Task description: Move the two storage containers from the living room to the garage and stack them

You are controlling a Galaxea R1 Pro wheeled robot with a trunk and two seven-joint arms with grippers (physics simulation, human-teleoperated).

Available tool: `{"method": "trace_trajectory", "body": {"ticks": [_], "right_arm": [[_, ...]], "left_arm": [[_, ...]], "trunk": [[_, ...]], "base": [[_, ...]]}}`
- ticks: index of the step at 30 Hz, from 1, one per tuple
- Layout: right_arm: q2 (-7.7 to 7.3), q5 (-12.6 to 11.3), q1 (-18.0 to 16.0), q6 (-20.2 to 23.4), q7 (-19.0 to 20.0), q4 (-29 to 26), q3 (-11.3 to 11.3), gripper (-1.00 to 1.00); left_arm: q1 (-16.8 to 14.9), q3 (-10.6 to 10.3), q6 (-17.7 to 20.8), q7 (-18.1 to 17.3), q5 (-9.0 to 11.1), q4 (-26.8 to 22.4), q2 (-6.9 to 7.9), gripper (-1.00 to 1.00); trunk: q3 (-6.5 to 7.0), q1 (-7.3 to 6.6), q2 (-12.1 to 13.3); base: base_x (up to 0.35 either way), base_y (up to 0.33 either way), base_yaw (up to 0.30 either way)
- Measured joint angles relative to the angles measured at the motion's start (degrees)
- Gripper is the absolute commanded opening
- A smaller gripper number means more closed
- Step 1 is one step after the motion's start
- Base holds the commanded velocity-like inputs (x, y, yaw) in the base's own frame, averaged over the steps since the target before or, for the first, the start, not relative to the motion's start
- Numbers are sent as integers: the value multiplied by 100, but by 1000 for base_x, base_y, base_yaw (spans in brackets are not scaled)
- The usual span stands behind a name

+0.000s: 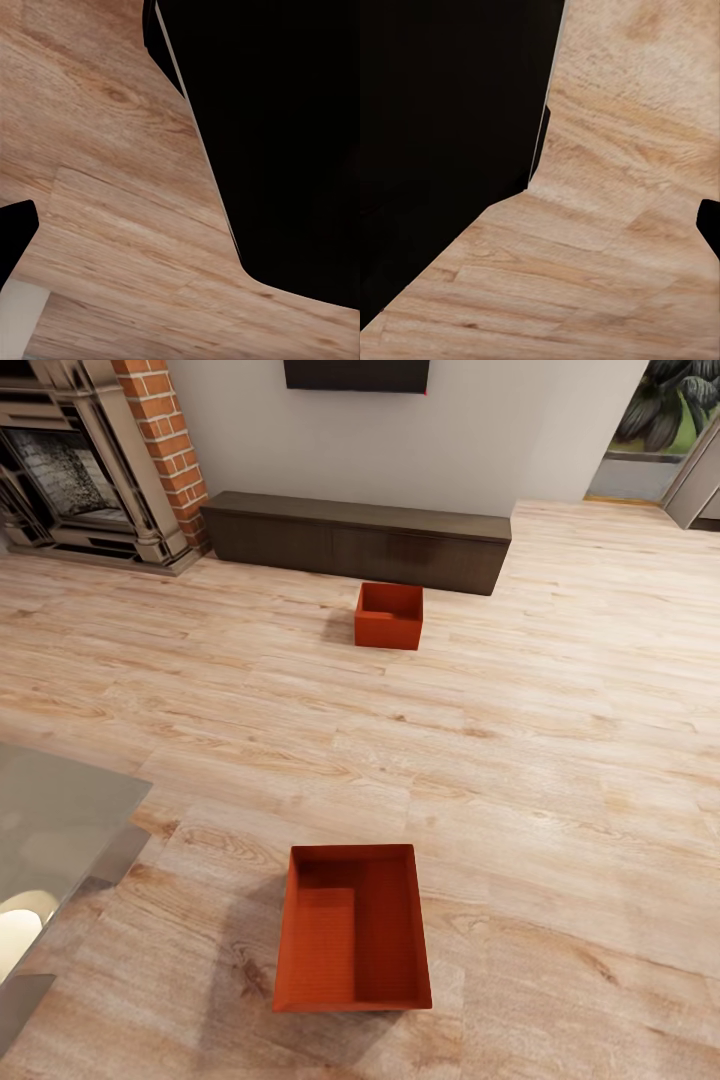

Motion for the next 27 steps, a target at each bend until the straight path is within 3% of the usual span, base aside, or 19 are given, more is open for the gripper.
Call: {"method": "trace_trajectory", "body": {"ticks": [18,22,24,26,27], "right_arm": [[-33,-8,-5,25,-108,-14,-12,100],[-132,-12,-72,17,-87,-283,-39,100],[-226,-11,-189,95,-118,-554,-43,100],[-321,-7,-480,473,-262,-934,-49,100],[-342,-11,-577,604,-323,-1017,-58,100]], "left_arm": [[0,10,13,18,26,-93,-15,100],[-1,66,174,25,-7,-1006,270,100],[-2,86,447,15,-15,-1454,464,100],[-7,91,995,14,-18,-2099,696,100],[-5,92,1161,15,-15,-2291,743,100]], "trunk": [[0,0,0],[0,0,0],[1,0,0],[2,0,0],[1,0,0]], "base": [[0,0,0],[0,0,0],[0,0,0],[0,0,0],[0,0,0]]}}
